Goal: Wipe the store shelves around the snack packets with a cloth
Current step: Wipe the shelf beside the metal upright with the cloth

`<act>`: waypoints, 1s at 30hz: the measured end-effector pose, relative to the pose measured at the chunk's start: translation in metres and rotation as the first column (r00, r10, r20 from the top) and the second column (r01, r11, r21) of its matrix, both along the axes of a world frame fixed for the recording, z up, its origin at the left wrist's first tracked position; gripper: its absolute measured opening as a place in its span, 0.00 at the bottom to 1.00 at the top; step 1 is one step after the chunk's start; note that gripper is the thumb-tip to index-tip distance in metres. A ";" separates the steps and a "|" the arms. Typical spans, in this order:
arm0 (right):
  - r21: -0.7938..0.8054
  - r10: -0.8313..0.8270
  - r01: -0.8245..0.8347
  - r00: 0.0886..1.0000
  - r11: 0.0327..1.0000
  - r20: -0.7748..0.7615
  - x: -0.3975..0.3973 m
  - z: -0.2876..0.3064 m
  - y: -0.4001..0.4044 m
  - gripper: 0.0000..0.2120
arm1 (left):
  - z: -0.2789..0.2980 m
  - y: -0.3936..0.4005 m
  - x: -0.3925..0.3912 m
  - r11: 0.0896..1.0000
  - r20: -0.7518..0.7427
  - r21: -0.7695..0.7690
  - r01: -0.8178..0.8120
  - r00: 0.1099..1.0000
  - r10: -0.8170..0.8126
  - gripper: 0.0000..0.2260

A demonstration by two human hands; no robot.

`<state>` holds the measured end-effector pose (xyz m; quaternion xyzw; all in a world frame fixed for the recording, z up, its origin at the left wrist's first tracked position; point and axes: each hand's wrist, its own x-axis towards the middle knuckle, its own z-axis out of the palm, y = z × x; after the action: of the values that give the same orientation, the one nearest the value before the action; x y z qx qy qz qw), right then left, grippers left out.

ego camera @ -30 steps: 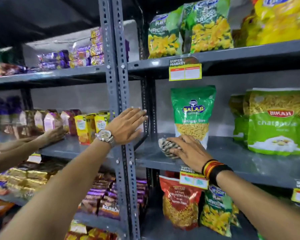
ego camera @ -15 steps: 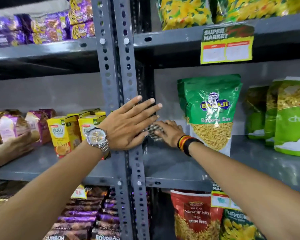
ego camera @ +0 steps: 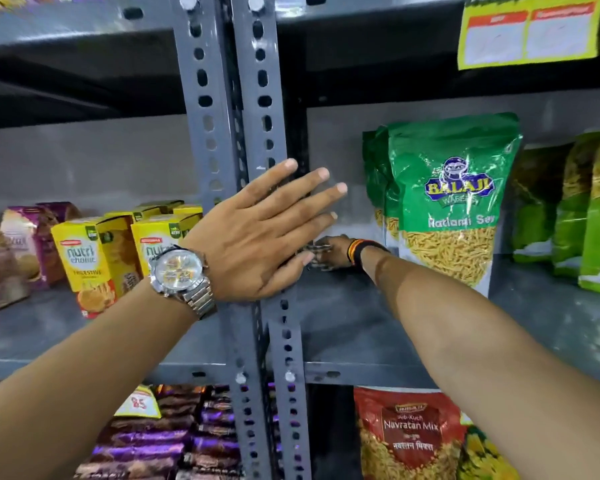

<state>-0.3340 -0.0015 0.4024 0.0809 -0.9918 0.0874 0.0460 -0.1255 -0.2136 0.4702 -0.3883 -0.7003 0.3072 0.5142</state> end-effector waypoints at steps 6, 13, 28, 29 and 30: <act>0.060 -0.021 0.020 1.000 0.998 0.005 -0.015 -0.022 -0.009 0.25 | -0.001 0.000 0.001 1.000 0.000 0.005 -0.016 1.000 0.016 0.25; 0.000 0.239 -0.240 0.969 0.971 0.061 0.040 -0.027 -0.002 0.23 | 0.001 0.003 0.008 0.998 0.011 0.003 -0.062 0.998 0.061 0.25; -0.112 -0.141 0.138 0.990 0.984 -0.017 -0.109 -0.055 0.003 0.22 | -0.002 0.002 0.001 0.999 0.013 -0.002 -0.050 0.999 0.050 0.25; -0.100 -0.115 0.114 0.993 0.988 -0.002 -0.108 -0.052 -0.001 0.20 | -0.002 0.002 0.000 0.999 0.013 -0.001 -0.048 0.999 0.048 0.25; -0.098 -0.078 0.080 0.997 0.992 0.024 -0.102 -0.047 -0.006 0.20 | -0.002 0.002 0.000 0.999 0.011 0.000 -0.043 0.999 0.043 0.25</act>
<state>-0.4362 -0.0071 0.3550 0.0384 -0.9891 0.1354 0.0432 -0.1253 -0.2114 0.4681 -0.3746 -0.7116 0.3160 0.5035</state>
